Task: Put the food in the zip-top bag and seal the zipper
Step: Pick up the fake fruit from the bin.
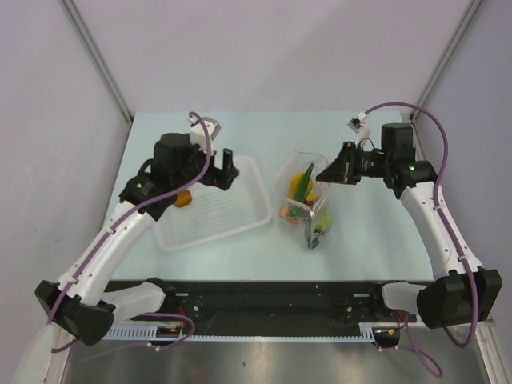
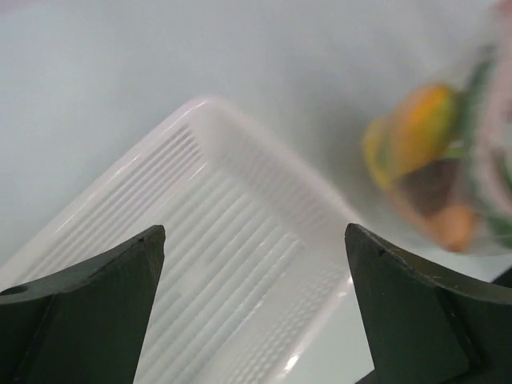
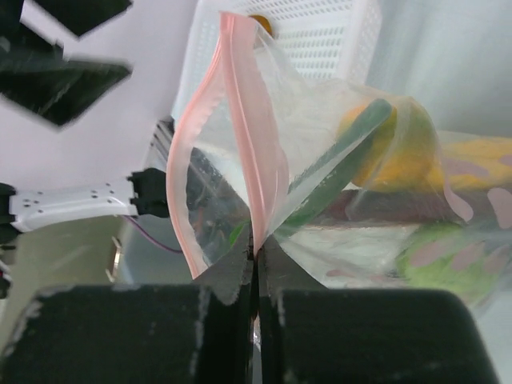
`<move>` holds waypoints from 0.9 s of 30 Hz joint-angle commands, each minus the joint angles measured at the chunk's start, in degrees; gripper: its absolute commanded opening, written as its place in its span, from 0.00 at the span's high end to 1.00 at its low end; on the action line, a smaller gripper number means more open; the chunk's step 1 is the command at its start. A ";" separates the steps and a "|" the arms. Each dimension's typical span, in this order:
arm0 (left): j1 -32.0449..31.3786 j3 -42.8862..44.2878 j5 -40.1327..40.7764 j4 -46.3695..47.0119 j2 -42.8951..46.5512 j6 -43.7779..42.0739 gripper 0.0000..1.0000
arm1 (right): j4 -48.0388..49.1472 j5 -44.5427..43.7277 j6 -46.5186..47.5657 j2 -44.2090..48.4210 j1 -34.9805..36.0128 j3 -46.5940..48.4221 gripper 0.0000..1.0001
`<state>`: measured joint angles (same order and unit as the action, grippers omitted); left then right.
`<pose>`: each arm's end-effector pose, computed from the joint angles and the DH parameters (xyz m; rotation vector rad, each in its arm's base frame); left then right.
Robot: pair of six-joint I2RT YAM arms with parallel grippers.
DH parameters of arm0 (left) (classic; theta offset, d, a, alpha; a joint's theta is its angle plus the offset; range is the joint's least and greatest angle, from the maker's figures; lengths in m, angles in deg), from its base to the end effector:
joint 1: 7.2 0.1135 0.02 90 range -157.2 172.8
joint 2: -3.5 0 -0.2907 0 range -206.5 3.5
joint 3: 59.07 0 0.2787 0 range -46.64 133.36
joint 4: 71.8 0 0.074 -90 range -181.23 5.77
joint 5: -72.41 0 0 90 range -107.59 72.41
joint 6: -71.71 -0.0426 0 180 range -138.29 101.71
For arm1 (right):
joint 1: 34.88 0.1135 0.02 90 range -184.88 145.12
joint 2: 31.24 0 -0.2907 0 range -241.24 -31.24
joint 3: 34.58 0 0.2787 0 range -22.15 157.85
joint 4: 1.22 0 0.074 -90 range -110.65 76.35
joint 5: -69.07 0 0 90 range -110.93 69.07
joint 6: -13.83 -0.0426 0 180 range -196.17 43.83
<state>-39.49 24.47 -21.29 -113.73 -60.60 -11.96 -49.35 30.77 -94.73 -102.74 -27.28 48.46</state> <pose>0.2213 -0.1431 0.4232 0.4904 1.9357 -0.5021 0.2745 0.0704 0.3851 -0.3131 2.1677 1.2465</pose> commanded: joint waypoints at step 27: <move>28.07 1.31 -2.71 -14.45 -34.25 -55.02 0.17 | -5.08 -5.30 9.25 -0.12 2.16 4.45 1.00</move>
<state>-11.63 24.73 -24.07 -130.56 -93.12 -63.50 -54.55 25.99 -86.58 -102.46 -25.29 49.81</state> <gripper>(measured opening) 0.832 0.010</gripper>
